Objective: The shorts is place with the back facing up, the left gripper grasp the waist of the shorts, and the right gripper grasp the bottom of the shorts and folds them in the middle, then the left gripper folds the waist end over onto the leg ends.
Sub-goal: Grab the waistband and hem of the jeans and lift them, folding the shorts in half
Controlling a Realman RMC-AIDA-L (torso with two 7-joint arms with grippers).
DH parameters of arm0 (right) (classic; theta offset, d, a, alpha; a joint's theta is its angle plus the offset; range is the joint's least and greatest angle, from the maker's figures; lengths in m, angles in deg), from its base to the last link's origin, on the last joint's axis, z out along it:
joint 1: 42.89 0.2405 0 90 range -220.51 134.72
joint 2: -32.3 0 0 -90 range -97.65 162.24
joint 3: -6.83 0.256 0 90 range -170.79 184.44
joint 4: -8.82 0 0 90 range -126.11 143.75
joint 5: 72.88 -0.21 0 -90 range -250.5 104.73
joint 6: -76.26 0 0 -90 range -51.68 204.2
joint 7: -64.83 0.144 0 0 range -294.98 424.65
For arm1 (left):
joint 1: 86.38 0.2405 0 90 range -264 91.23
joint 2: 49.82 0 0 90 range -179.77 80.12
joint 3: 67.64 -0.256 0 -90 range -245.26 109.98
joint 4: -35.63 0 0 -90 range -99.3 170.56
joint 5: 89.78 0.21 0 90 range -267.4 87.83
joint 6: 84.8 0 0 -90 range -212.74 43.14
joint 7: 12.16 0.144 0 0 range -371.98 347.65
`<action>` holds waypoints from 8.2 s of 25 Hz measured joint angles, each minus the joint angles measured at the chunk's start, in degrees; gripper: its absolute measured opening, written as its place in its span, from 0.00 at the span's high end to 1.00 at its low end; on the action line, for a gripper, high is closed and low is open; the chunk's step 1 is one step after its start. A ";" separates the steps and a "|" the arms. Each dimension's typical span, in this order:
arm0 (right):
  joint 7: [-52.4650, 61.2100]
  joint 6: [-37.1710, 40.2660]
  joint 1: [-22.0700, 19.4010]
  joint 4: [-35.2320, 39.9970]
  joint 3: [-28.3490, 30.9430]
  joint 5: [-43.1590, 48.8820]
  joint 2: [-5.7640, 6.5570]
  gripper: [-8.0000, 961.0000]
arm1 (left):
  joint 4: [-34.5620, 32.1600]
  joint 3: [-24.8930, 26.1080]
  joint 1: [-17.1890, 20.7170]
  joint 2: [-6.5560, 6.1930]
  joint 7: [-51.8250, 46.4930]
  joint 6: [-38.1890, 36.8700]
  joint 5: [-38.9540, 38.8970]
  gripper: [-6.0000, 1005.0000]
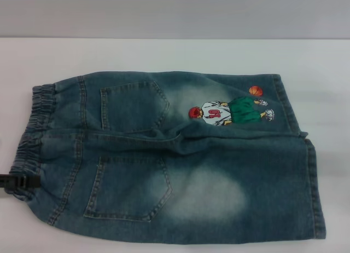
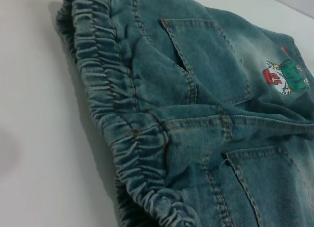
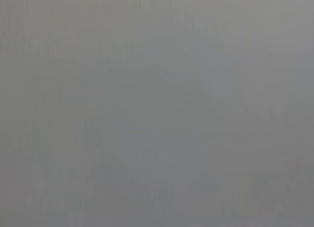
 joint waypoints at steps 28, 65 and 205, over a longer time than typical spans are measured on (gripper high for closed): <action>0.22 -1.88 0.37 0.22 -0.04 0.00 0.10 0.32 | -0.75 1.23 -1.27 0.47 -2.29 3.67 3.49 0.68; 86.42 23.19 15.29 38.97 -9.78 71.41 9.54 0.32 | -0.80 3.45 -5.27 2.96 -2.50 4.34 3.46 0.95; 80.92 28.56 12.72 44.81 -30.71 122.08 0.32 0.33 | -0.28 2.95 -9.34 4.73 -5.87 8.78 3.61 0.95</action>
